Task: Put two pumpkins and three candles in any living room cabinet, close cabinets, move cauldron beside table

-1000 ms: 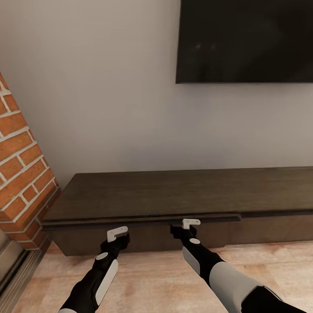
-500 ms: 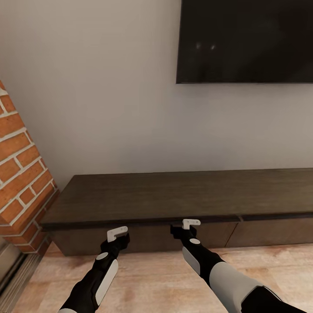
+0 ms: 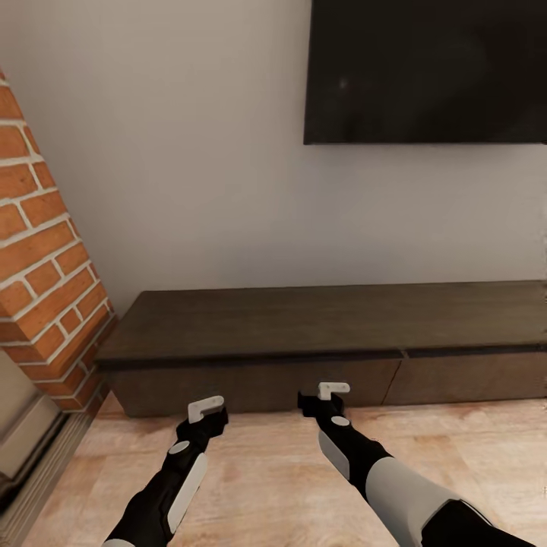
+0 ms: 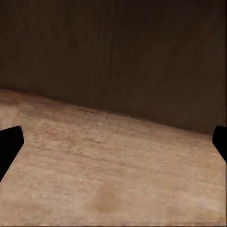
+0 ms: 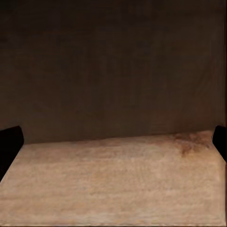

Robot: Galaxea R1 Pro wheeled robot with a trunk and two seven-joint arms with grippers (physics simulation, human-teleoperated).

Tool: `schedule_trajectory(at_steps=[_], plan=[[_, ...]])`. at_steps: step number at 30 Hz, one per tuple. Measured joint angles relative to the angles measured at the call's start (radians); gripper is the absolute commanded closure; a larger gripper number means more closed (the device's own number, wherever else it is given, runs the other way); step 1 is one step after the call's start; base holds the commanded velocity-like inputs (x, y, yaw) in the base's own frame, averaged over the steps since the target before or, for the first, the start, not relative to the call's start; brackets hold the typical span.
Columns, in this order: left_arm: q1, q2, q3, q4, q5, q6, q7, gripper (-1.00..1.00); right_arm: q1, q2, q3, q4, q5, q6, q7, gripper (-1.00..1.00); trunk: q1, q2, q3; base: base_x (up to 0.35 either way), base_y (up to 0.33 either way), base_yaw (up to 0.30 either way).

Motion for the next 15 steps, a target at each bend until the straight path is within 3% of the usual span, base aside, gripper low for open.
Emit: schedule_trajectory(at_steps=[3,5,9,12,15], plan=[[-0.001,-0.003,0.0,-0.016,0.001,0.031,0.0,-1.0,0.0,0.0,0.0,-0.001,-0.002,0.013,0.0,-1.0,0.0,0.0,0.0,-0.338,0.0,0.0],[-0.002,-0.001,0.002,-0.061,0.002,0.121,0.0,-1.0,0.0,-0.001,-0.002,-0.001,-0.008,0.07,0.0,-1.0,0.0,0.0,0.0,-0.333,0.0,0.0],[-0.002,0.002,0.036,-0.109,0.003,0.285,-0.002,-1.0,-0.001,-0.001,-0.013,-0.007,-0.015,0.231,-0.001,-1.0,0.0,0.0,0.0,-0.206,0.0,0.0],[-0.002,-0.001,0.1,-0.124,0.005,0.464,-0.006,-1.0,0.0,-0.002,-0.045,-0.022,-0.017,0.409,-0.003,-1.0,0.0,0.0,0.0,-0.036,0.0,0.0],[-0.002,-0.002,0.126,-0.124,0.01,0.533,-0.009,-1.0,0.0,-0.005,-0.076,-0.028,-0.015,0.49,-0.004,-1.0,-0.001,0.0,0.008,-0.011,0.0,0.0]])
